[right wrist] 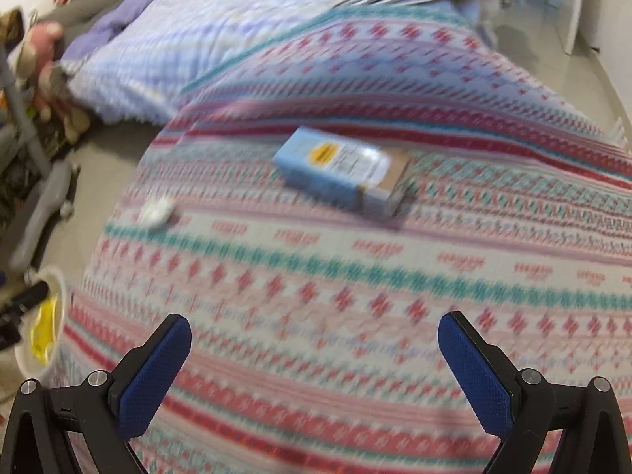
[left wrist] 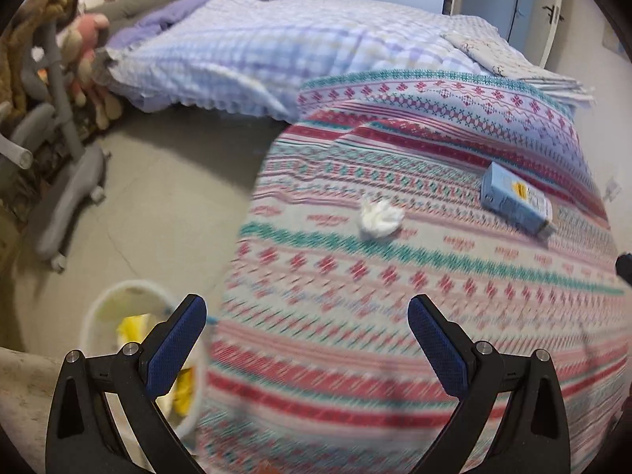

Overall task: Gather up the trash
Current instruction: 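Grasp the white tissue with the left tool while the right tool grasps the milk carton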

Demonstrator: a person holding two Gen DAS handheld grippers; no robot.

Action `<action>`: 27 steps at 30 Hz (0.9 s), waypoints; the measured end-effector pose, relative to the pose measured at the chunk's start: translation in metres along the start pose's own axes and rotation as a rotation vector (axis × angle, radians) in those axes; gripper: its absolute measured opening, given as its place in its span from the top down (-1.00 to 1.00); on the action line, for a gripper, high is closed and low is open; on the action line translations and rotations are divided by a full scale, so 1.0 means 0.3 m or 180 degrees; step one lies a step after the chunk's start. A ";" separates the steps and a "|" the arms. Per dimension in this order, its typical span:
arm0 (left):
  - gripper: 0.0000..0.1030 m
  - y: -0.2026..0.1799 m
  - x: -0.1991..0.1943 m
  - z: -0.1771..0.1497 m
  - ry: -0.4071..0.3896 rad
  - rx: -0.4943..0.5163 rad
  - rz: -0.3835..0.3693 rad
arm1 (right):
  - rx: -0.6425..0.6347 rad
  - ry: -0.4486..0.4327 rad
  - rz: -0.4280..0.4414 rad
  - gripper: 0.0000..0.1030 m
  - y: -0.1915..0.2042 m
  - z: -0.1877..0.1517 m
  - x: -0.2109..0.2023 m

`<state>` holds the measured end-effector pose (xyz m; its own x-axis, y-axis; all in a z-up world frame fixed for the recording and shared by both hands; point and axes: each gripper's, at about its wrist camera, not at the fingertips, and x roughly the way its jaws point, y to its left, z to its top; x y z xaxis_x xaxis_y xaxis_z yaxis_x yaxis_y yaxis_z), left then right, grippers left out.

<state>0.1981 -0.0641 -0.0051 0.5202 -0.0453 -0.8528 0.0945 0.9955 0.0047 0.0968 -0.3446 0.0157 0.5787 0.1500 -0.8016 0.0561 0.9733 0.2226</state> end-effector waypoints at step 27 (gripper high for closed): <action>-0.29 -0.167 0.355 0.093 -0.0299 0.0144 -0.0270 | -0.0435 -0.0452 0.0426 -0.94 -0.182 0.219 0.301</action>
<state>0.2725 -0.1210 -0.0816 0.5857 -0.1389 -0.7985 0.1785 0.9831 -0.0401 0.1995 -0.3955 -0.0323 0.6829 0.2627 -0.6817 -0.1339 0.9623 0.2367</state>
